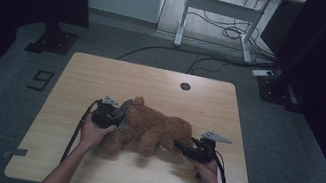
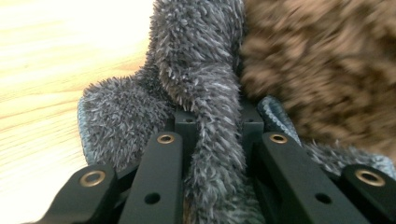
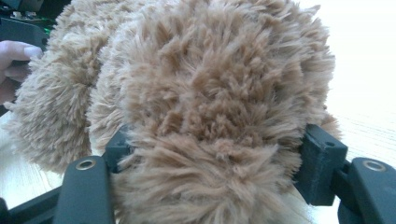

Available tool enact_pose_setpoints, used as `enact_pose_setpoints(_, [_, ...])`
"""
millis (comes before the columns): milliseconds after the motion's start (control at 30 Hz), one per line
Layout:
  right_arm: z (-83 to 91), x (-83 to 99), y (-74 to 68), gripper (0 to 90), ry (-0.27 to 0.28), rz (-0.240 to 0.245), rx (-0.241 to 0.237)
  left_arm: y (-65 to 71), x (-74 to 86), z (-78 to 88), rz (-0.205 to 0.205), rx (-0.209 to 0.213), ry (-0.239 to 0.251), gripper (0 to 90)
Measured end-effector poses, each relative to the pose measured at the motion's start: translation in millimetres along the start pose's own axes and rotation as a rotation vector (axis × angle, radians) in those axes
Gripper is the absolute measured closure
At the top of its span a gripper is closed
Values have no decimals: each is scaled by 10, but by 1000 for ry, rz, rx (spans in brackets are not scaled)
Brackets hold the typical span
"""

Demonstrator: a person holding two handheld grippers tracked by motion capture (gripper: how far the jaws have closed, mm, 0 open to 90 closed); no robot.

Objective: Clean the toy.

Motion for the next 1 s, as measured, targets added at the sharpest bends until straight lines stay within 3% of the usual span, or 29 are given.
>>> enact_pose_setpoints(167, [0, 0, 13, 310, -2, -4, -4, -56, 39, 114, -25, -48, -33, 763])
enact_pose_setpoints(233, [3, -1, 15, 309, -5, -6, -2, -38, -18, 217, -30, -42, -1, 764])
enact_pose_setpoints(300, [5, -2, 16, 309, -5, -5, -1, 20, -158, 362, -27, -8, 65, 765])
enact_pose_setpoints(367, [5, -3, 15, 309, -4, -7, -1, 162, -377, 497, -30, 40, 144, 766])
enact_pose_setpoints(500, [7, -2, 9, 308, -2, -9, 0, 637, -824, 604, -162, 81, 210, 766])
enact_pose_setpoints(633, [11, -1, 8, 307, -3, -4, 2, 1054, -1078, 427, -225, 143, 199, 765])
enact_pose_setpoints(667, [12, 0, 7, 306, -3, -4, 1, 1054, -1078, 427, -225, 143, 199, 765])
enact_pose_setpoints(700, [14, 1, 6, 306, -5, -4, 1, 1197, -1151, 295, -238, 165, 185, 764])
enact_pose_setpoints(800, [21, 6, 7, 305, -7, 3, 2, 1456, -1222, -11, -247, 221, 145, 764])
enact_pose_setpoints(900, [22, 6, 6, 305, -7, 4, 3, 1651, -1201, -266, -276, 238, 96, 763])
enact_pose_setpoints(1000, [23, 6, 10, 305, -8, 6, 4, 1749, -1117, -429, -333, 208, 55, 762])
Point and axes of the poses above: each handheld gripper's, and its own axes: z roughly backward along the jaws, x roughly out of its underside, y roughly to its right, the point moved 6 cm from there along -z, roughly forward along the jaws, and after that the axes turned 13 degrees about -z, right-handed, at the moved point
